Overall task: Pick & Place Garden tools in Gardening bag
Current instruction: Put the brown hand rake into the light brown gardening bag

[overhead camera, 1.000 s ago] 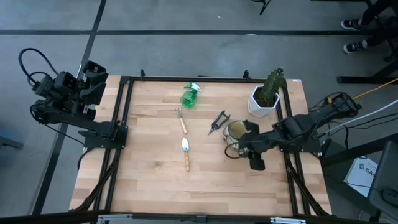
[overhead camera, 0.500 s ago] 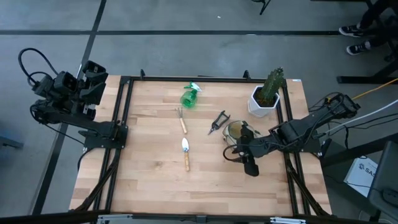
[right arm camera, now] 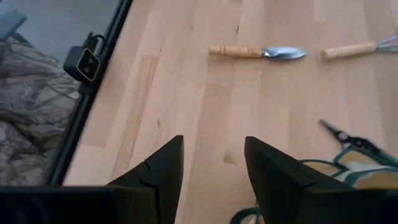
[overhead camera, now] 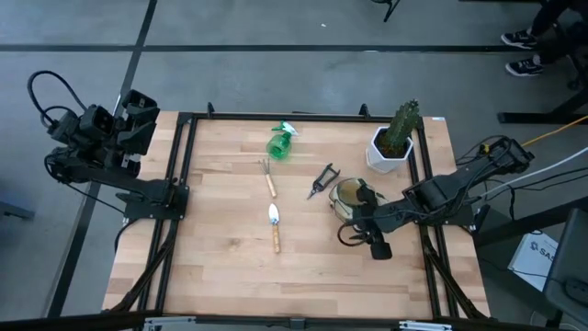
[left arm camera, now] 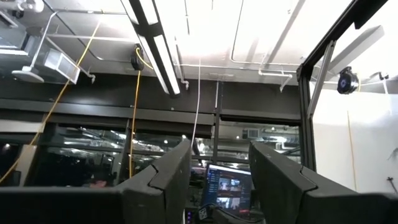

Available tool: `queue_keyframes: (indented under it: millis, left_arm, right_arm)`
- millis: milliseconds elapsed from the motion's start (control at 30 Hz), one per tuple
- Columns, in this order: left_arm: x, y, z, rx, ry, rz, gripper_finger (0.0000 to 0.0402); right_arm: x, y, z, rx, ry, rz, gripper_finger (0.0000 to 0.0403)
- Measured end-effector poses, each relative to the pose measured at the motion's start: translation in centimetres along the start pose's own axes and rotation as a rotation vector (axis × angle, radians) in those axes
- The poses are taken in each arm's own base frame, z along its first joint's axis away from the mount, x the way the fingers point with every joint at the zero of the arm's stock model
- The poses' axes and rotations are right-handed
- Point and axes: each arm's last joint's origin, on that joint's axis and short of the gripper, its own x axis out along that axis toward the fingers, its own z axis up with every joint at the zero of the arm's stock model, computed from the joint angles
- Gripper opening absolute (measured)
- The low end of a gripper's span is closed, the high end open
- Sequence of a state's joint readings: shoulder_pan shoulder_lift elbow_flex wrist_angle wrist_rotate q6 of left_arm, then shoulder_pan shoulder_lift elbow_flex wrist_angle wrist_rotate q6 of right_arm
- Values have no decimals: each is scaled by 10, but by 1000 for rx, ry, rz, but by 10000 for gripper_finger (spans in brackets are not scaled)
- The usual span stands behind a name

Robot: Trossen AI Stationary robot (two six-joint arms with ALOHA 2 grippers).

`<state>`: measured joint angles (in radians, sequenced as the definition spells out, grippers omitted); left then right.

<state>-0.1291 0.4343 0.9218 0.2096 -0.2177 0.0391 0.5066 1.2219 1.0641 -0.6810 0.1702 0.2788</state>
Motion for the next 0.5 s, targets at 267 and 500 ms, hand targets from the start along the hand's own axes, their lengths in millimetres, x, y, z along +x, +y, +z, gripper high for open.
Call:
queue_keyframes:
  millis: [267,500]
  left_arm:
    - [0,0,0,-94,2,0,157]
    - [0,-1,0,-186,5,-45,157]
  right_arm:
    - [17,8,-23,-29,-115,5,172]
    - [35,13,-56,-18,-345,184,172]
